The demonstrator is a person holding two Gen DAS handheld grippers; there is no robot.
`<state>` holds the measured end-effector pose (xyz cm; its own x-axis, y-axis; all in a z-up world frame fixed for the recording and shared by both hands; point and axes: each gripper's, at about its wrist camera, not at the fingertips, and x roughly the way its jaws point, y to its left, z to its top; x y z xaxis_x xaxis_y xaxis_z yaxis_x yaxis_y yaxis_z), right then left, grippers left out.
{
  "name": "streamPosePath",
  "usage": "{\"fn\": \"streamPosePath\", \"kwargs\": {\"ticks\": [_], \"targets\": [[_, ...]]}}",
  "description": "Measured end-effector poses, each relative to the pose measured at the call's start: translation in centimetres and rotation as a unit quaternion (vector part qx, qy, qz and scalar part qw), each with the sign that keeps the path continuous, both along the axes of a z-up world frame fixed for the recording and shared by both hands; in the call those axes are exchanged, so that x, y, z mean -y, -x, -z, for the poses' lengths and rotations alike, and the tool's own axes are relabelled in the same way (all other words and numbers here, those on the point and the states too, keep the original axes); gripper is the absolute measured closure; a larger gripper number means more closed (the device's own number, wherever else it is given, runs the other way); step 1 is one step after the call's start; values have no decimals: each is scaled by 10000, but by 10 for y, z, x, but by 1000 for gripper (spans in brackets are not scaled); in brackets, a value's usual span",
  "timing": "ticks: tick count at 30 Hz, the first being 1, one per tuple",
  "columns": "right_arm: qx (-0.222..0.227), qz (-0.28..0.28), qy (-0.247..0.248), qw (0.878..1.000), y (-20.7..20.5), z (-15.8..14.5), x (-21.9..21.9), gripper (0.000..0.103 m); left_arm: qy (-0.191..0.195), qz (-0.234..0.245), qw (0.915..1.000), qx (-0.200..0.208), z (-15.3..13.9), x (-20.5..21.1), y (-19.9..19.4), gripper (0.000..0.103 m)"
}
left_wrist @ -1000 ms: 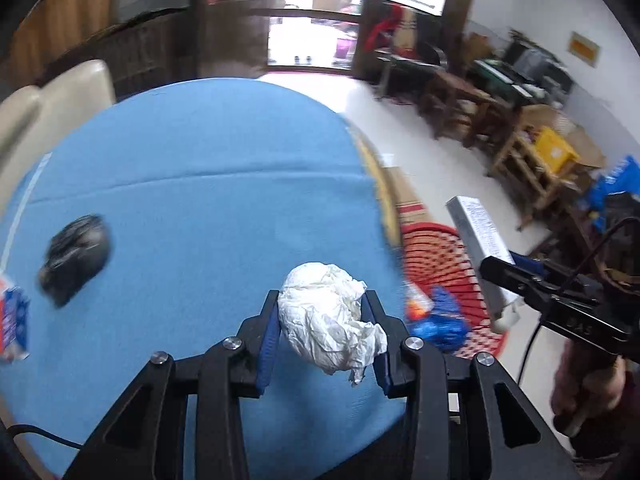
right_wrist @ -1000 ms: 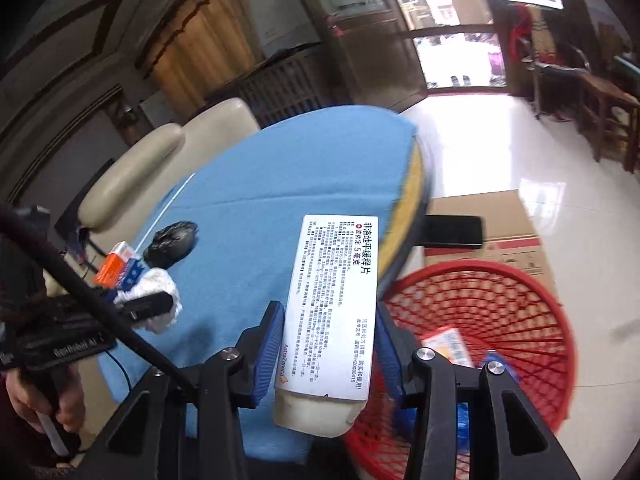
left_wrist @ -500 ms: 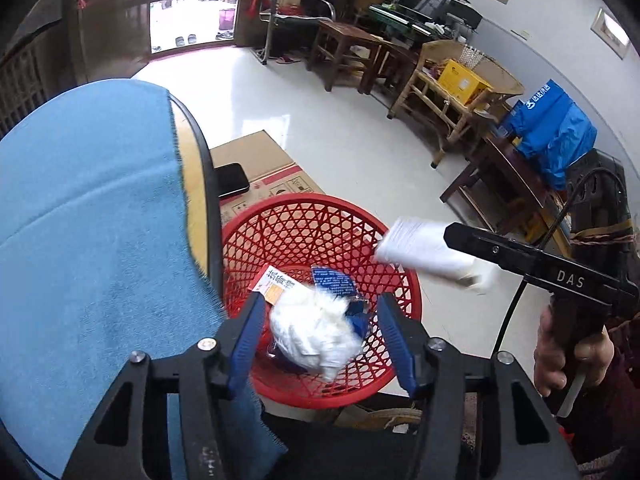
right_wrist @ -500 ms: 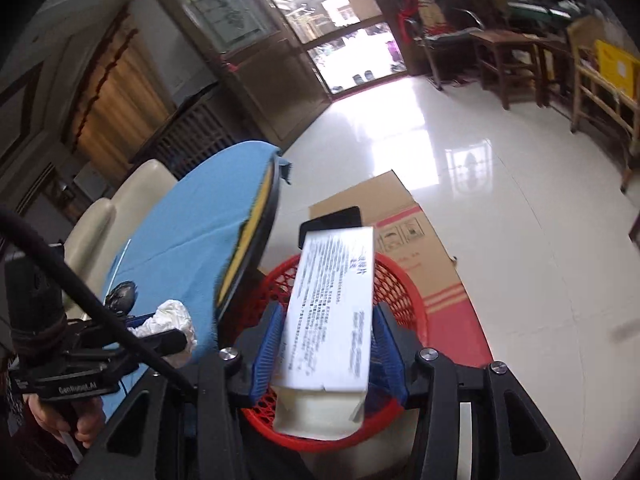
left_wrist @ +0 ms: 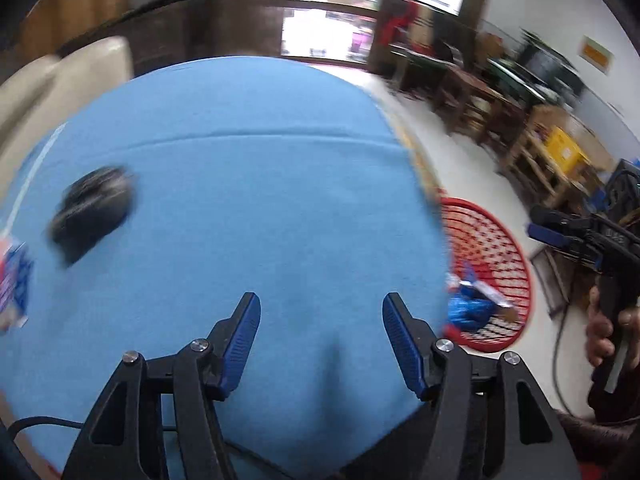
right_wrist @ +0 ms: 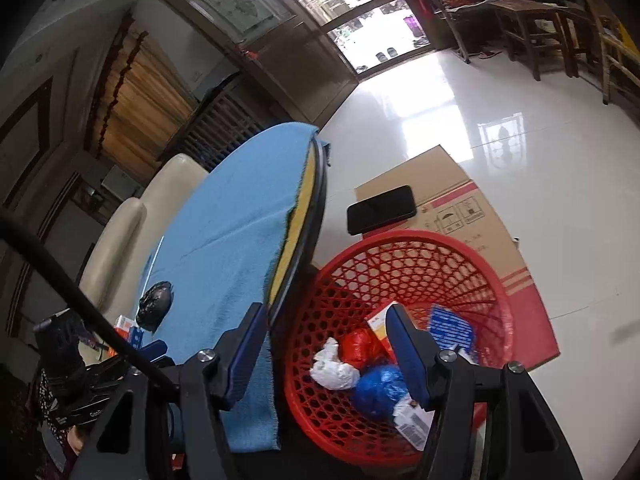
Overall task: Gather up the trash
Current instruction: 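Grasp the black plastic bag with the right tool while the left tool approaches the blue toothpaste carton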
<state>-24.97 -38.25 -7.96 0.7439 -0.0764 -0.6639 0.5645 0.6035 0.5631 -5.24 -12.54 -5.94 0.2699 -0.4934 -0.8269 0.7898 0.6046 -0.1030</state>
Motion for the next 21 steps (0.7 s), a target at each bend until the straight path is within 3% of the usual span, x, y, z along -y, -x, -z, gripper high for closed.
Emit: {"fn": "streamPosePath", "kwargs": {"ticks": [4,7,12,15,21], "targets": [[13,-714,-17,9974,-59,-1,-30,38,-281,-952,9943,381,3,-66,-25,39],[36,-1286,63,9917,-103,-6,-60,38,-565,-1627,9825,704,3,-107,-41,38],[3,-2010,403,9788,-159,-18,-112,38,-672,-2500,9592,1133,-1,-162,-64,35],[-113,-2356,850,9681,-183,-24,-142,38,-711,-2774,9508,1182,1,-184,-81,34],[-476,-2994,1431,9421,-228,-19,-181,38,-854,-2923,9444,1240,3,-195,-117,34]]}}
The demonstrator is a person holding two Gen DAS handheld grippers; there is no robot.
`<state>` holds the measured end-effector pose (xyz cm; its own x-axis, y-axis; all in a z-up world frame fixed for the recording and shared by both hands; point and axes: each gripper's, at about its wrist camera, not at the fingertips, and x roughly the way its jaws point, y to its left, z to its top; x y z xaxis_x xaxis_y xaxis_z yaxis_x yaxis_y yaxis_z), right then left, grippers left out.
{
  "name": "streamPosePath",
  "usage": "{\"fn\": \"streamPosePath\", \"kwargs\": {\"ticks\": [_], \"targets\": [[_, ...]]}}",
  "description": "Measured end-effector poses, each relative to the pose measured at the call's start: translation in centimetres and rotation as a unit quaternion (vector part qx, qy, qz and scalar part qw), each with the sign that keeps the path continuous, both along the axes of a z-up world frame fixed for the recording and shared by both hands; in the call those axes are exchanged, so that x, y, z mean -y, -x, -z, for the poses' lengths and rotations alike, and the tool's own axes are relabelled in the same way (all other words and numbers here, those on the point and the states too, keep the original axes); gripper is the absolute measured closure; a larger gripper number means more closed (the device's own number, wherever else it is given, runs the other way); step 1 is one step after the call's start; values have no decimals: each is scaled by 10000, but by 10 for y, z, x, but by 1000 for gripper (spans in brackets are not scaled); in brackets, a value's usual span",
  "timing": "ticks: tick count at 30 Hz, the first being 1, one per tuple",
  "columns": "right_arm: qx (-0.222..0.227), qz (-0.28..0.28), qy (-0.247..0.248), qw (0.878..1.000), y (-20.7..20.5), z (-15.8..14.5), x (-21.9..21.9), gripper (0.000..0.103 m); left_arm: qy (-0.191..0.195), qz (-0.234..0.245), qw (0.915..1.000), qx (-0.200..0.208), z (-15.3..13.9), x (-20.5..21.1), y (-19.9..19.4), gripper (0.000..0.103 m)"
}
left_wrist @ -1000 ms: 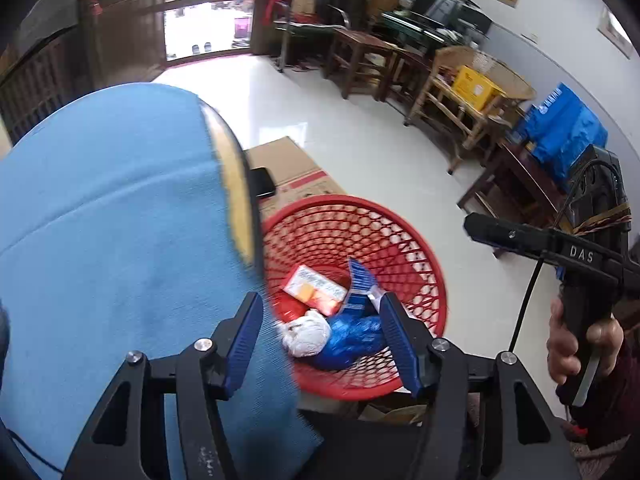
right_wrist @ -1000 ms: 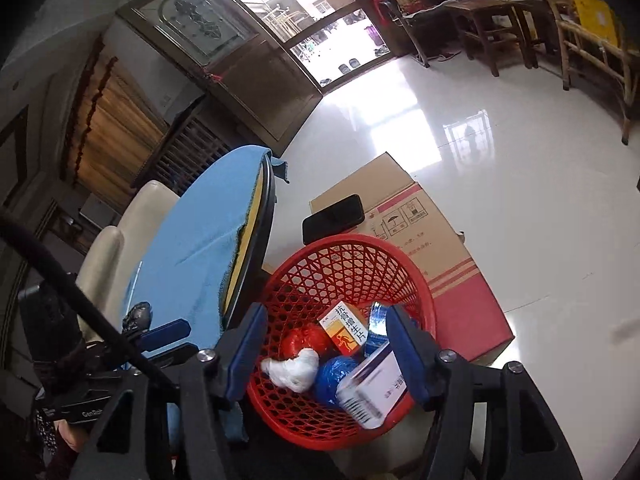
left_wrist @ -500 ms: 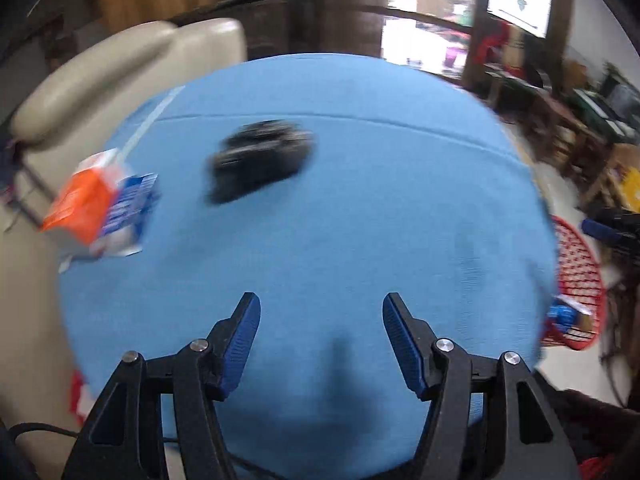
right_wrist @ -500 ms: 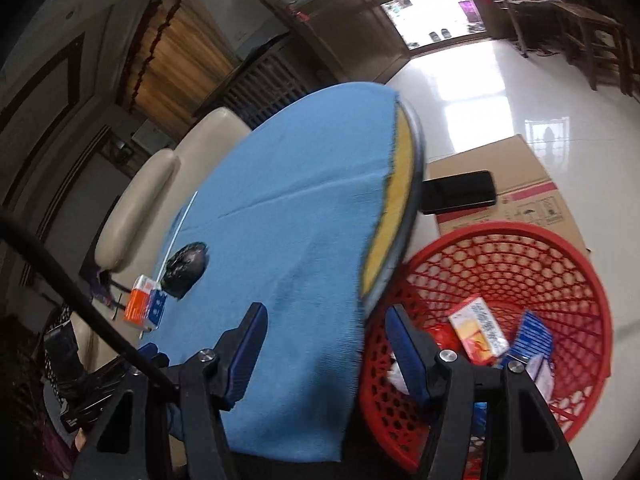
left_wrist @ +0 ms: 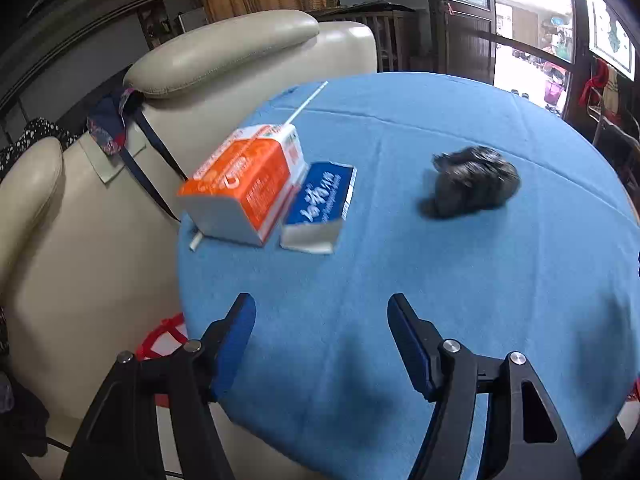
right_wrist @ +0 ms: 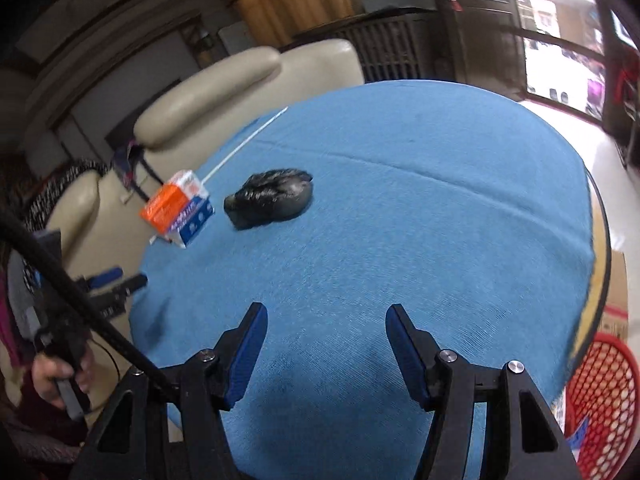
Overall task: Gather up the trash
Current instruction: 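Grasp the black plastic bag with the right tool while the left tool approaches the blue toothpaste carton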
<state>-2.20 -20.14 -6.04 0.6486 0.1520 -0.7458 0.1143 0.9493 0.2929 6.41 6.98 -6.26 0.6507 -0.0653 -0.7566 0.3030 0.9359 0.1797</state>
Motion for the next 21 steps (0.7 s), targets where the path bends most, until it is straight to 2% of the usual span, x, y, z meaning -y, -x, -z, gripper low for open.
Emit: {"fn": "streamPosePath", "kwargs": {"ticks": [3,7,10,14,16,21], "targets": [[-16,-184,-56,9998,-39,-1,-4,38,10,39,10000,36,-5,7,-29,32],[-2,-335,-471,9983,-106,-3,-6,38,141,-12,9999,-71,-7,14,-69,32],[8,-282,-539,9981,-155,1,-11,38,353,5,9990,-271,-5,17,-97,32],[-433,-273,-728,9960,-209,26,-14,38,590,95,9963,-624,7,20,-118,31],[-647,-326,-555,9958,-223,41,-21,38,709,99,9945,-759,12,18,-121,31],[-595,-561,-335,9961,-226,51,-29,39,1026,-29,9883,-1128,33,12,-133,31]]}}
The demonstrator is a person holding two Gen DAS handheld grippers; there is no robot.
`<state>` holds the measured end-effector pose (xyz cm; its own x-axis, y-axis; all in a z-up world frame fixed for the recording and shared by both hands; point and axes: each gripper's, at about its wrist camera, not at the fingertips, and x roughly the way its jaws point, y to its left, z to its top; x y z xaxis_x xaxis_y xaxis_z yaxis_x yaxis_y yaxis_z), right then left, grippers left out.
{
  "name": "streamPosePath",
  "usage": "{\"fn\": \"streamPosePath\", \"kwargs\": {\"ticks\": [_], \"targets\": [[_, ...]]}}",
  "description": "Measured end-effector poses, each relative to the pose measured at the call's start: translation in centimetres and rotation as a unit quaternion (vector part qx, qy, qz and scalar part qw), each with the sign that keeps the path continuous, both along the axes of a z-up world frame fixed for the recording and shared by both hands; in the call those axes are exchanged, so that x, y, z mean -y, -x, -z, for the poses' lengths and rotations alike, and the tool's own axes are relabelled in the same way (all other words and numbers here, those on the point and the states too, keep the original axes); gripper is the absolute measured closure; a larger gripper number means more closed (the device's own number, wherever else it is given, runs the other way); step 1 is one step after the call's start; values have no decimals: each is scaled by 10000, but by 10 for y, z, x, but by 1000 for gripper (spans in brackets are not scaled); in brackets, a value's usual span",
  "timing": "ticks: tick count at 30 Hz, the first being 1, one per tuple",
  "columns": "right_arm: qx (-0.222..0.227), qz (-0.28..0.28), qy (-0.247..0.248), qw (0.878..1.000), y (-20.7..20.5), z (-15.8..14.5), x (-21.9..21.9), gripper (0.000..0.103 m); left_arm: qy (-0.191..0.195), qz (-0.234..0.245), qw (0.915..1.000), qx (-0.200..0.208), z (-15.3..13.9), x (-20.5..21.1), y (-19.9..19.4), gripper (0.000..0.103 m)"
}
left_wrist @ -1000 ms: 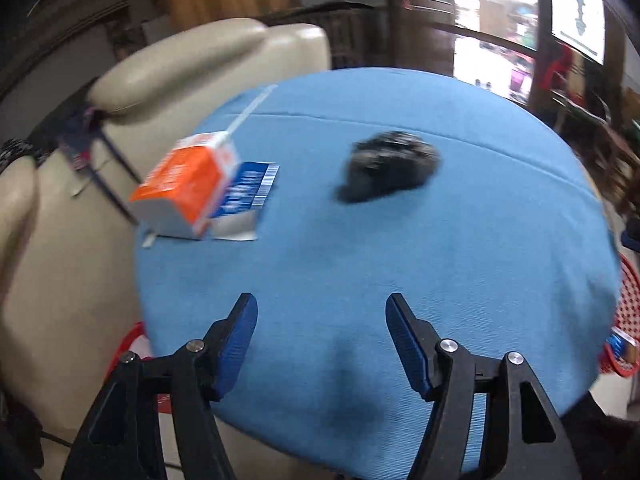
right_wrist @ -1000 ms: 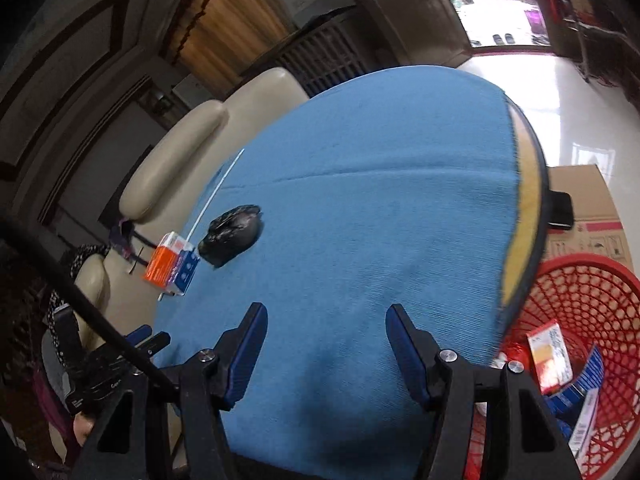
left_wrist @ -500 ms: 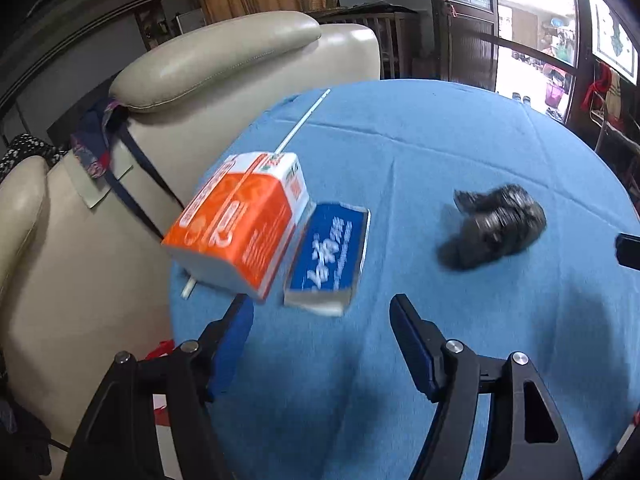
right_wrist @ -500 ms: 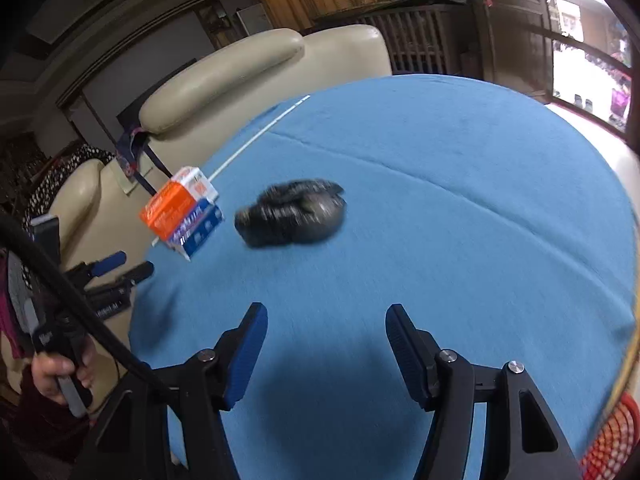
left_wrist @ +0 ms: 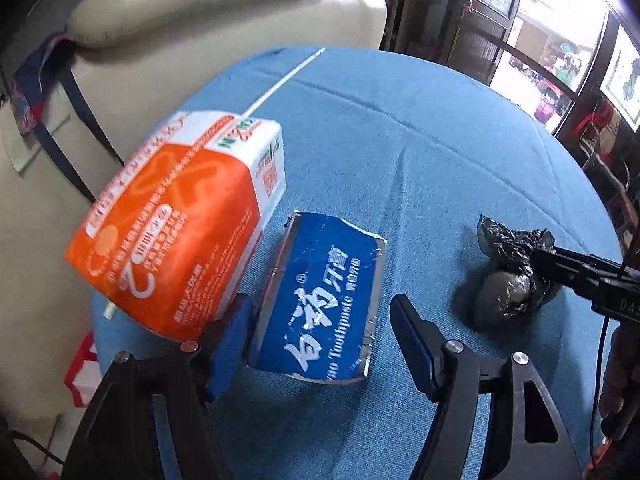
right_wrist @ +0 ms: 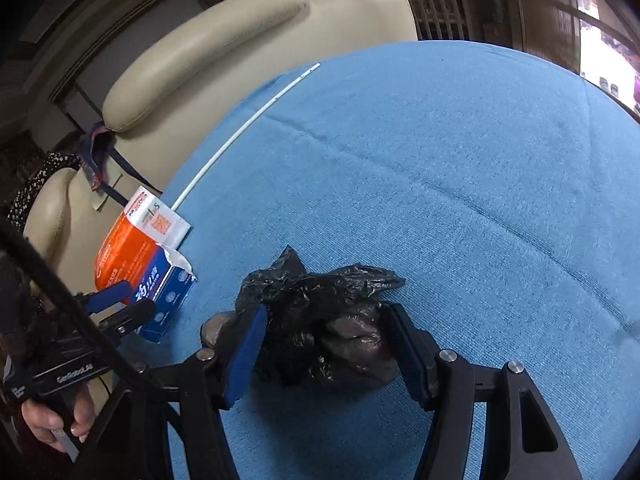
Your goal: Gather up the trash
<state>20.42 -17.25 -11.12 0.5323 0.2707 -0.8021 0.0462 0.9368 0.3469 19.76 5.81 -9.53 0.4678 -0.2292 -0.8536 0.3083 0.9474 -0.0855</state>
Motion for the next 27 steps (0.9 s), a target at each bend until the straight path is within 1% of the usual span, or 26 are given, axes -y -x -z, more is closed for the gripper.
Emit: {"fn": "streamPosePath", "kwargs": {"ticks": [2,3,5,7,8,10,13,16,17,19,23,25,27], "targets": [[-27,-134,85,9999,0,0,-2,42,245,-88,9996,-59,4,-6,-1,32],[-37,-176,75,9998,-1,-1,-4,45,350,-100,9993,-89,5,-8,-2,32],[-32,-210,55,9998,-1,-2,-3,50,490,-156,9987,-34,6,-13,0,32],[64,-220,85,9997,3,-5,-3,59,498,-76,9987,37,5,-12,5,34],[117,-226,161,9995,6,-7,-3,69,456,-12,9989,77,5,-9,7,35],[151,-252,91,9995,12,-8,2,71,377,24,9991,167,5,-6,11,35],[200,-125,-11,9997,22,-10,14,73,551,34,9984,143,5,-5,15,36],[181,39,-32,9998,33,-13,29,73,460,88,9986,251,4,-1,24,36],[163,91,-39,9998,37,-14,35,73,481,135,9984,253,4,0,29,36],[158,182,-12,9997,49,-18,47,73,652,241,9975,152,5,1,32,36],[168,403,-35,9990,74,-25,68,74,620,394,9971,186,5,5,47,36],[166,488,-112,9986,86,-29,78,78,739,437,9963,82,5,9,48,36],[168,607,-115,9979,97,-33,85,79,840,534,9950,-11,5,13,52,37]]}}
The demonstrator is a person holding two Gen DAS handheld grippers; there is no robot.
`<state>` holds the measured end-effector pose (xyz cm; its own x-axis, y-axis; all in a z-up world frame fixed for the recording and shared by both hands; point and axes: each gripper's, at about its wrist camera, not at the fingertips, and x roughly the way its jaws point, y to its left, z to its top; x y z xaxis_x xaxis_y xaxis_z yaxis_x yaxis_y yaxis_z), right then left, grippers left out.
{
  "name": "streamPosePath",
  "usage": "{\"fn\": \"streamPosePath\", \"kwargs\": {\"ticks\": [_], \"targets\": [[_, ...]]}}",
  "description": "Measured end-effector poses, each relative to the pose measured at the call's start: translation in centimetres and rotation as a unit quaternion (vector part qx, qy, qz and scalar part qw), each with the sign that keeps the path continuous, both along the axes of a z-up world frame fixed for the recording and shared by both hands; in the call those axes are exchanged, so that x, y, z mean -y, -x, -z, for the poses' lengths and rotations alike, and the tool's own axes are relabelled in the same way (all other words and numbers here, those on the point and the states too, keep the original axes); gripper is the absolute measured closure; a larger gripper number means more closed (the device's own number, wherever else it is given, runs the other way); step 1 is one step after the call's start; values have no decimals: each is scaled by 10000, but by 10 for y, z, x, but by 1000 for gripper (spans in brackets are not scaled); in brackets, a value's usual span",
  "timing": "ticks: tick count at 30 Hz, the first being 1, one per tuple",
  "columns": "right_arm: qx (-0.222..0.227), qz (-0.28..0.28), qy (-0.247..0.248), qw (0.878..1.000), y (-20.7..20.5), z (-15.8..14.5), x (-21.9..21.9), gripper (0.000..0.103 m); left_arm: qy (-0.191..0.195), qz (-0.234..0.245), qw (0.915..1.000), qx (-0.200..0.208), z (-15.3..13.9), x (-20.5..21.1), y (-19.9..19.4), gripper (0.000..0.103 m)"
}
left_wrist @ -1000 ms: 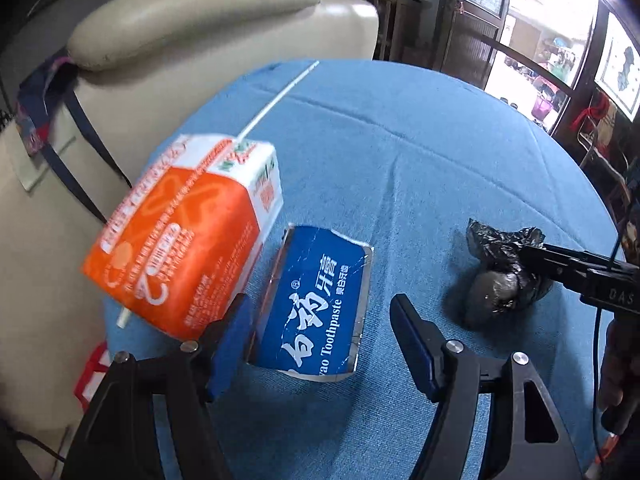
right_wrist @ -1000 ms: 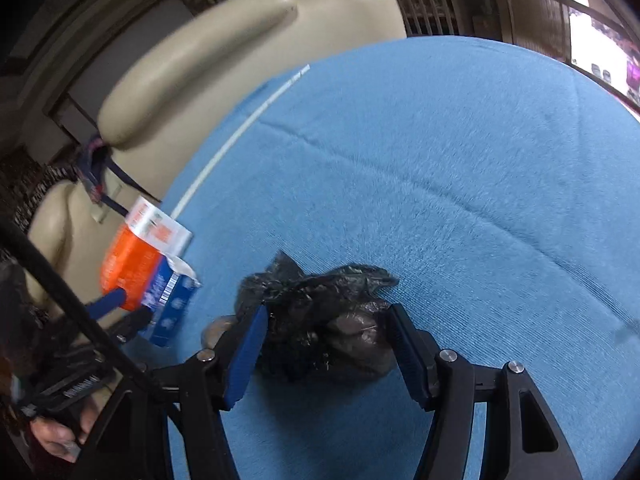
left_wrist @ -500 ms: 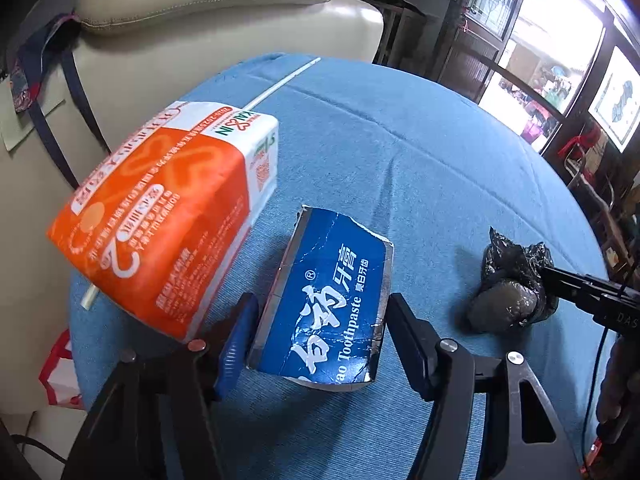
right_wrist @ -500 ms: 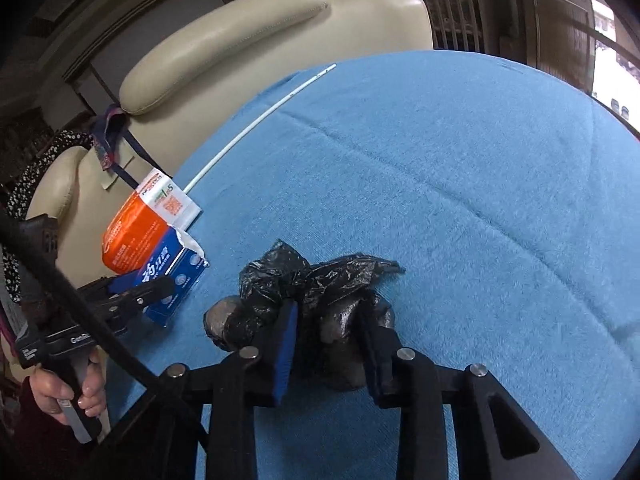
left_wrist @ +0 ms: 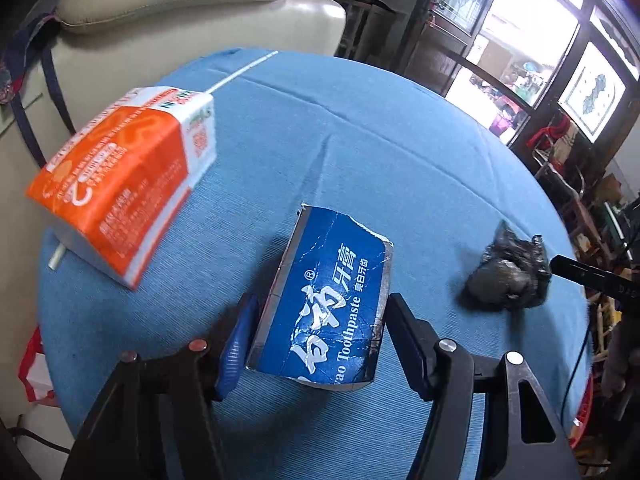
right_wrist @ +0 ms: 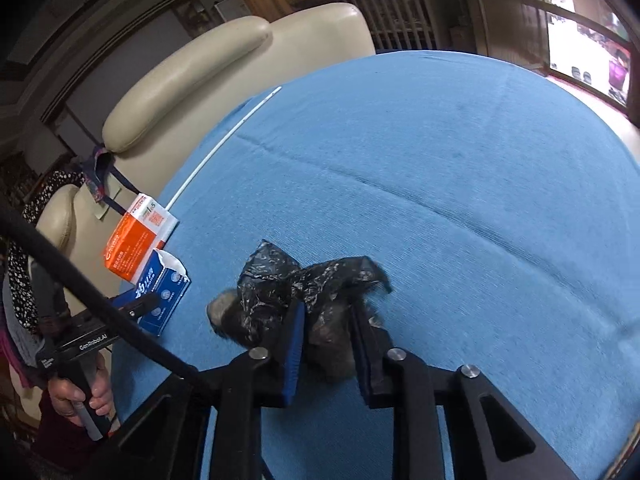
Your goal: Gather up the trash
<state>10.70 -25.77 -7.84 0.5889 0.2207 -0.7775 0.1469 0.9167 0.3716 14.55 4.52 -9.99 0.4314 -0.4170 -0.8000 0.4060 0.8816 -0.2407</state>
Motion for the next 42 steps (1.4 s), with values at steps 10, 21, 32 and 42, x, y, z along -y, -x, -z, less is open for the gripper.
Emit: {"fn": "streamPosePath", "kwargs": {"ticks": [10,21,32,42], "targets": [[-56,378,89,9992,46,-11,23,80,78,694,9975,69,-3,36,43,37],[198,680,-1173,9906,52,-1,42,26,192,833,9963,101,2,44,52,37],[122,-355,-840,9958,-48,21,-14,21,126,827,9965,34,3,42,39,37],[14,-654,-201,9977,-20,38,-44,47,262,639,9972,-280,8,29,43,31]]}}
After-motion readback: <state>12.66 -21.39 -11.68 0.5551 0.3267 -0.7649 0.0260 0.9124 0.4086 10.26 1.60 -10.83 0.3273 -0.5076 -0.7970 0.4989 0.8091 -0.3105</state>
